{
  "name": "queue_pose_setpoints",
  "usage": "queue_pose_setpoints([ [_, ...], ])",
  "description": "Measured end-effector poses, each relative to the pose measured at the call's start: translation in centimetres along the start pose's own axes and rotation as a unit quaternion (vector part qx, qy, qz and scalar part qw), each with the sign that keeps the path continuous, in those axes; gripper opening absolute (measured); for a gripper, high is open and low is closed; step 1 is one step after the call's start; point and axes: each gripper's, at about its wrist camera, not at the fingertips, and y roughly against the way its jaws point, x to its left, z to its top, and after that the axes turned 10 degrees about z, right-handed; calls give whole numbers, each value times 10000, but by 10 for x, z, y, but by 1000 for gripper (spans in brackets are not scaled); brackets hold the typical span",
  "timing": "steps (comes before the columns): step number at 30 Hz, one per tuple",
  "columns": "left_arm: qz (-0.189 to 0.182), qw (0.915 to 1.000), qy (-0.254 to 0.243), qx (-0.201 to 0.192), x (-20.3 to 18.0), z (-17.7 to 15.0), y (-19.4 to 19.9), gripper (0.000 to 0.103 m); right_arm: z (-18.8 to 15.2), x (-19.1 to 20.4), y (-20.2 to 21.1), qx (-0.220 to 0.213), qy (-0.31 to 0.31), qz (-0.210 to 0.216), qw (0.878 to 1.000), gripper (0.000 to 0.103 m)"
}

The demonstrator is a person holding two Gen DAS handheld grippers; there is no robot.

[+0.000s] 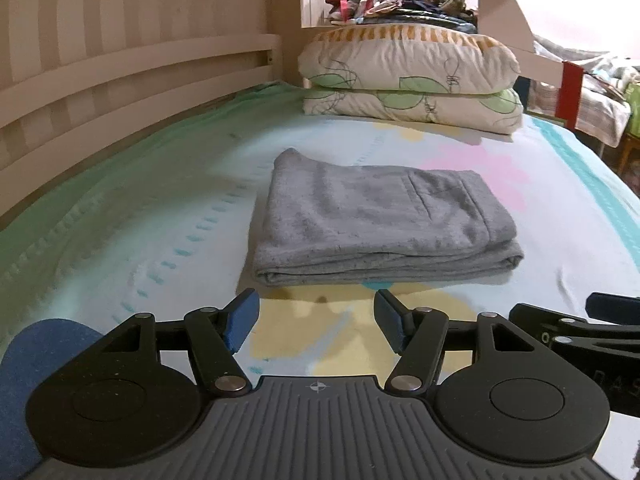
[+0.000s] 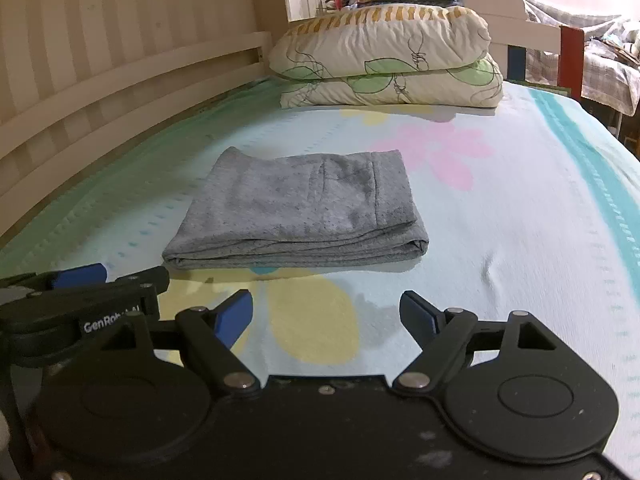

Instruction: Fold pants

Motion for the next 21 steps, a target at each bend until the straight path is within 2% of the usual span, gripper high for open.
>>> queue_pose_setpoints([
  [7, -234, 9995, 169, 138, 6, 0, -3, 62, -1, -4, -2, 24, -45, -8, 10000, 85],
  [21, -329, 9989, 195, 284, 5, -1, -3, 62, -2, -5, -3, 53, -27, 15, 10000, 86],
])
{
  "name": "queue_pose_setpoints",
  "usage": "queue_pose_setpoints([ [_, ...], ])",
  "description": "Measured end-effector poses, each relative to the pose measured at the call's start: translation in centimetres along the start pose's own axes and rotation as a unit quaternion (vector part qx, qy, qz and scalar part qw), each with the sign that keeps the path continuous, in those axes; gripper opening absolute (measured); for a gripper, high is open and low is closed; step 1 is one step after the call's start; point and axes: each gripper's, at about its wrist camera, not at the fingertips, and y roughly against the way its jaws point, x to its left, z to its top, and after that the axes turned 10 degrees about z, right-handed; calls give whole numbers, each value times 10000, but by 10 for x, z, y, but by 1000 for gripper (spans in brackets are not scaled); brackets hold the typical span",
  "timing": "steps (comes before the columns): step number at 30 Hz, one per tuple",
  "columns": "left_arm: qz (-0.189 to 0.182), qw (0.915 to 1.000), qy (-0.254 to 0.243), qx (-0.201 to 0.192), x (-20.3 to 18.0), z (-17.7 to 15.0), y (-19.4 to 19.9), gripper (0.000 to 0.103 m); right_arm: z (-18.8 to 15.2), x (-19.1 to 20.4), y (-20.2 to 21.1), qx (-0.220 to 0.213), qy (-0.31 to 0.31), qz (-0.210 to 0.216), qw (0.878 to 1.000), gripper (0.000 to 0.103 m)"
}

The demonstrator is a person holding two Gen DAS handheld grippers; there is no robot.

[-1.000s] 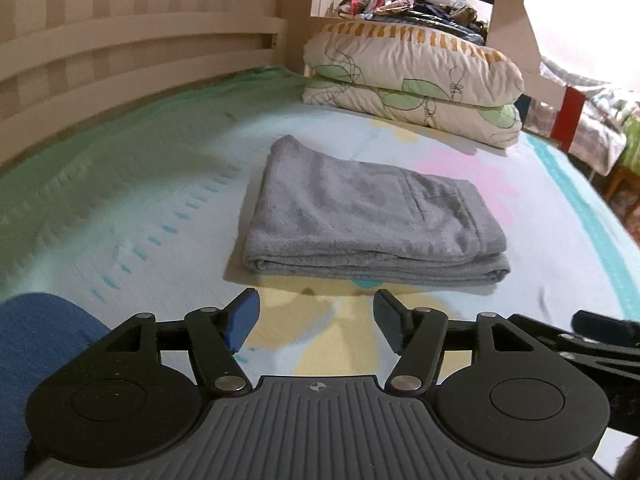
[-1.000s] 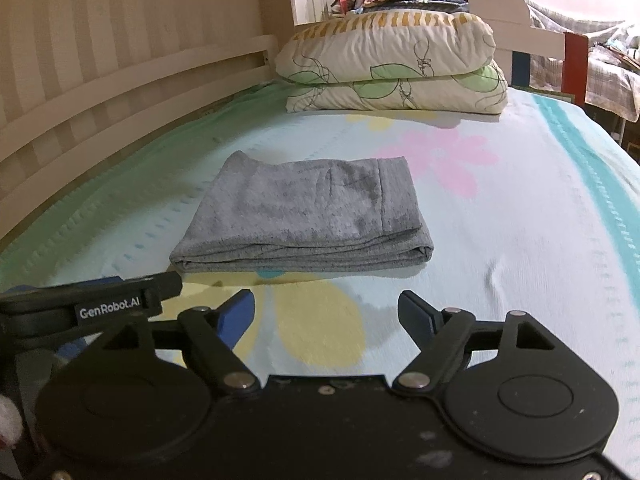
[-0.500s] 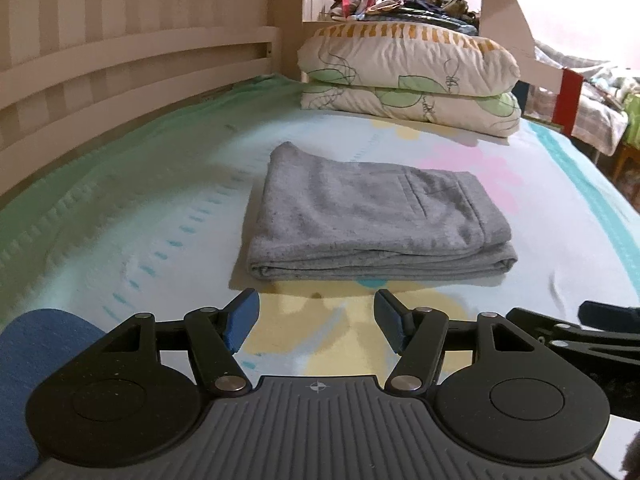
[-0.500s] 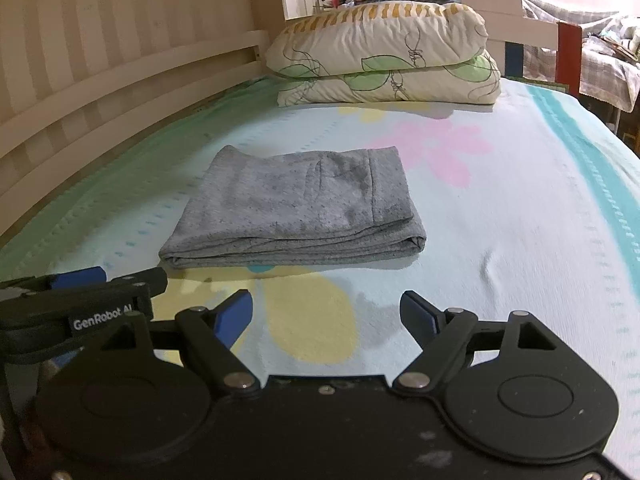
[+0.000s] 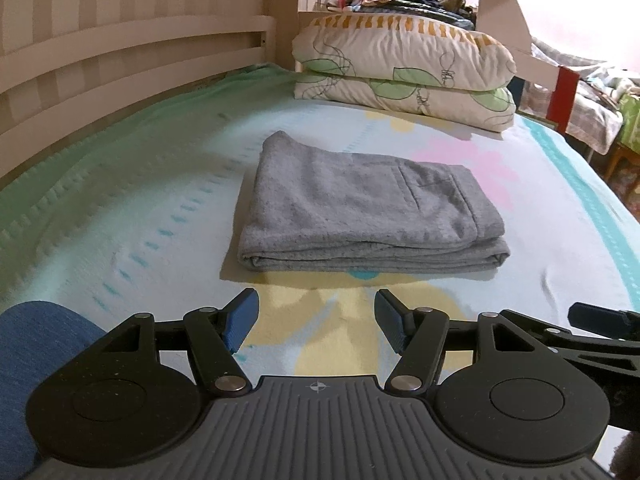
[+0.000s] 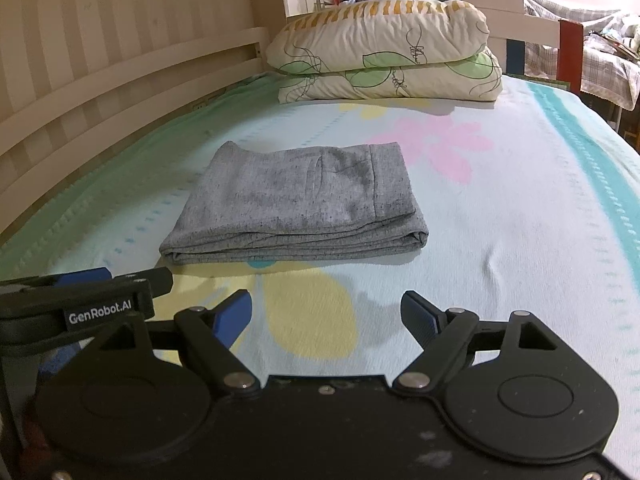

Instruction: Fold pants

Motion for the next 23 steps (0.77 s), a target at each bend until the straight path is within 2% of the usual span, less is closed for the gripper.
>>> queue_pose_setpoints([
  [23, -96, 9999, 65, 83, 0, 1, -3, 66, -5, 3, -3, 50, 32, 39, 10000, 86],
])
